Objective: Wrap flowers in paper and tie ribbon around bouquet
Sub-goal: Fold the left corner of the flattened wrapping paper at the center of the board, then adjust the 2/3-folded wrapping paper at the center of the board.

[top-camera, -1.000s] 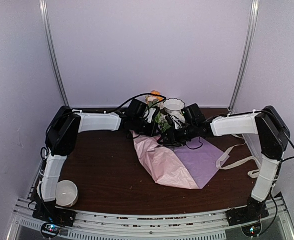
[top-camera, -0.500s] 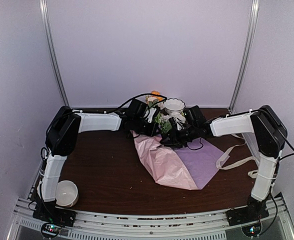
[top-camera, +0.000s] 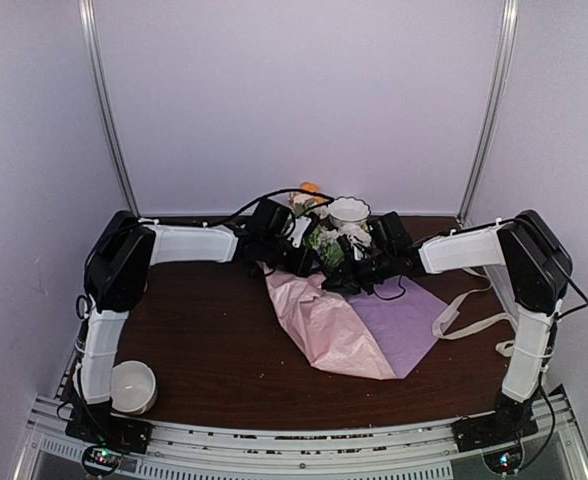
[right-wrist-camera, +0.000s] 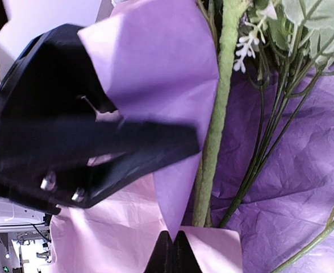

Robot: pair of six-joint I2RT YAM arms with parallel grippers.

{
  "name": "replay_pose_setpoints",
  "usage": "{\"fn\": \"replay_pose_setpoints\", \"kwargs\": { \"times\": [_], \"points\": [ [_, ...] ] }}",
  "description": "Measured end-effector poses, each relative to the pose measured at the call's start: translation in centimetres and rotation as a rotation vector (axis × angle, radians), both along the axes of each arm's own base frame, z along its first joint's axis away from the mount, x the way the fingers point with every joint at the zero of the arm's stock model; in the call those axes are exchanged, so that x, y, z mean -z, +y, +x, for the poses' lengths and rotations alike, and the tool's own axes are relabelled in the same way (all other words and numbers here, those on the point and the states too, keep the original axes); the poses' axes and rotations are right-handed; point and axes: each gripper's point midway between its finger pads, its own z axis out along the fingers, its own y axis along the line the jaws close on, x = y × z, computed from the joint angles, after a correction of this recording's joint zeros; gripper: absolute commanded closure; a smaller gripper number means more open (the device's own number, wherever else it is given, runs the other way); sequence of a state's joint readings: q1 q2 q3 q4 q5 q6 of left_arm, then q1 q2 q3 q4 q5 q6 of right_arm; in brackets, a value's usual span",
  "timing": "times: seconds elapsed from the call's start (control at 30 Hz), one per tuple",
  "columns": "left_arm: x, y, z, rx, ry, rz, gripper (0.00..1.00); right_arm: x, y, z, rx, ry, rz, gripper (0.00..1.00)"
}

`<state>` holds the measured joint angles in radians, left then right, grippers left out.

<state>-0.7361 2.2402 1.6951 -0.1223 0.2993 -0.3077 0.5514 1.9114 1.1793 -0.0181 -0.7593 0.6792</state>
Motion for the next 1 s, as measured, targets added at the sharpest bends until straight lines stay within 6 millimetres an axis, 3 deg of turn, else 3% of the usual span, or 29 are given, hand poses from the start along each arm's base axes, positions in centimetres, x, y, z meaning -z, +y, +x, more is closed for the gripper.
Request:
{"fn": "replay_pose_setpoints", "kwargs": {
  "times": [0.1,0.2,0.27,0.37,0.47,0.57,0.77,0.83,1.0],
  "points": [
    [-1.6,0.9,-0.8,0.03,-0.048,0.02,0.42,-0.1,0.0,0.3,0.004,-0.011,0.008,1.0],
    [-4.7,1.5,-1.5,0.064,-0.125,0.017,0.34,0.1,0.2,0.6,0.004,-0.02,0.014,1.0],
    [-6.9,2.0,-2.1,0.085,-0.177,0.014,0.34,0.3,0.2,0.7,0.005,-0.022,0.015,1.0],
    [-9.7,3.0,-3.7,0.115,-0.238,0.021,0.43,0.3,0.3,0.8,0.004,-0.029,0.018,1.0],
    [-10.9,4.1,-6.5,0.152,-0.262,0.057,0.46,0.3,0.3,0.9,0.002,-0.035,0.018,1.0],
    [-10.5,4.3,-10.6,0.233,-0.27,0.112,0.41,0.2,0.3,1.0,-0.002,-0.048,0.019,1.0],
    [-6.8,1.6,-17.5,0.405,-0.307,0.277,0.42,0.1,0.3,1.1,-0.008,-0.067,0.017,1.0],
    [-5.8,1.3,-18.1,0.418,-0.316,0.322,0.45,0.1,0.3,1.1,-0.01,-0.071,0.016,1.0],
    [-4.3,2.5,-16.6,0.378,-0.329,0.425,0.46,0.1,0.3,1.2,-0.013,-0.087,0.009,1.0]
  ]
}}
